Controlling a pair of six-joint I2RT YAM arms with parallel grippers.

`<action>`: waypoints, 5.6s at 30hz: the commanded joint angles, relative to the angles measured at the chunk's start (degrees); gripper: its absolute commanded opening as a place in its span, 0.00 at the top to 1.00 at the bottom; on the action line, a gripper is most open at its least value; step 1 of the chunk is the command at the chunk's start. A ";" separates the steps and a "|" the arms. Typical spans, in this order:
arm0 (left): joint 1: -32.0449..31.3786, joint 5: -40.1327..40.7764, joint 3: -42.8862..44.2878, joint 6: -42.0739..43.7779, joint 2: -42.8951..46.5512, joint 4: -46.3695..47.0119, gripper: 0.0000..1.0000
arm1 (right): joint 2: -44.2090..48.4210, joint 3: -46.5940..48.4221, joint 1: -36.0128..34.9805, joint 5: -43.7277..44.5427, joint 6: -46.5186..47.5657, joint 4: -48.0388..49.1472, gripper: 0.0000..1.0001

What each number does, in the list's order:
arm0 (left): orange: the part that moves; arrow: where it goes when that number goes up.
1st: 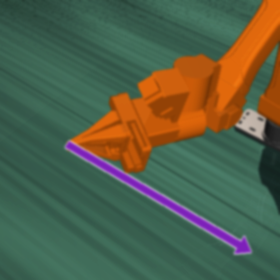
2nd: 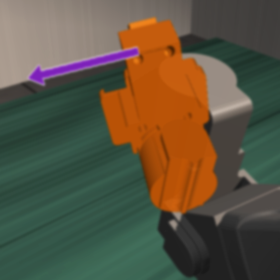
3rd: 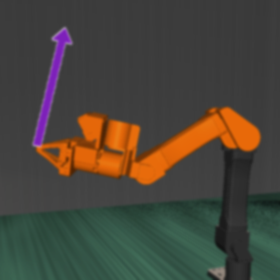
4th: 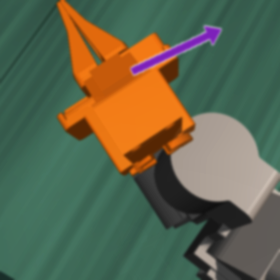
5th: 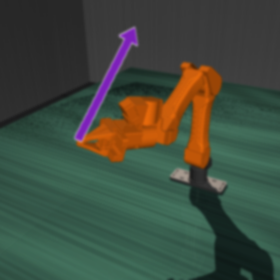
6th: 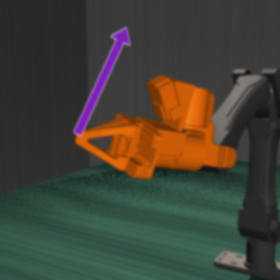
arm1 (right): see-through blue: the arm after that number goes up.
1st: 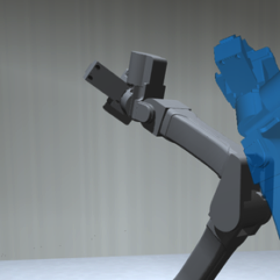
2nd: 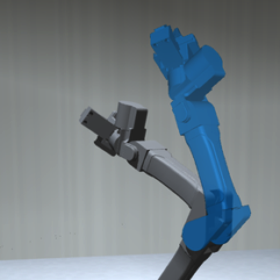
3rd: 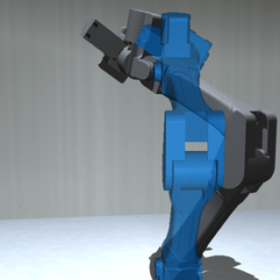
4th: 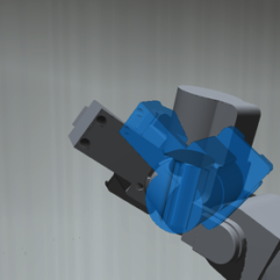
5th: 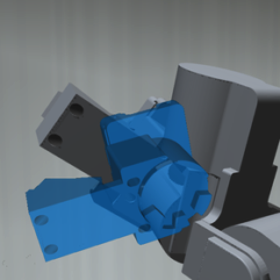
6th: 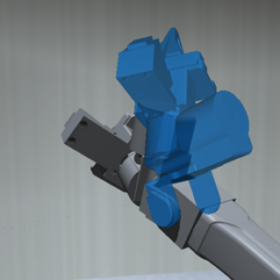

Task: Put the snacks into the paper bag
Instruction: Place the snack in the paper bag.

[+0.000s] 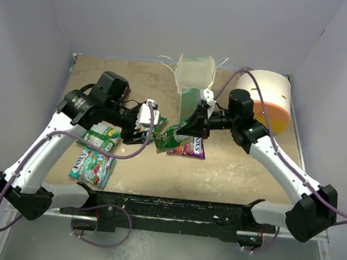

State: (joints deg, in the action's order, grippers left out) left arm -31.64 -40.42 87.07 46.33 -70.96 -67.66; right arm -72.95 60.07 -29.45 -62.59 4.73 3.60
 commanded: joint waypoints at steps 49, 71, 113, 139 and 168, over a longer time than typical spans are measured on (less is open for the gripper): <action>24.13 16.24 -14.23 -28.98 23.38 25.23 0.01 | -14.77 42.45 1.75 59.84 -6.45 -5.08 1.00; 26.41 13.82 -18.00 -29.45 26.25 27.42 0.01 | -22.13 41.82 -1.57 73.28 -6.90 -2.04 1.00; 29.18 9.33 -21.46 -30.80 28.42 29.45 0.01 | -22.82 27.90 -2.63 84.32 -11.66 1.60 1.00; 29.26 9.53 -22.35 -30.42 28.87 29.57 0.01 | -22.64 28.98 -2.62 77.53 -5.57 -3.53 0.96; 29.26 20.74 -21.77 -29.66 25.17 27.27 0.01 | -21.36 33.79 -2.60 75.77 -2.06 -7.29 0.64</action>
State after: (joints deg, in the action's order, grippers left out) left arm -2.90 -24.82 64.71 16.67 -44.21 -40.95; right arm -97.86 90.41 -31.86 12.51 1.15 -5.19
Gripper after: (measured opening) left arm 0.990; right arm 0.344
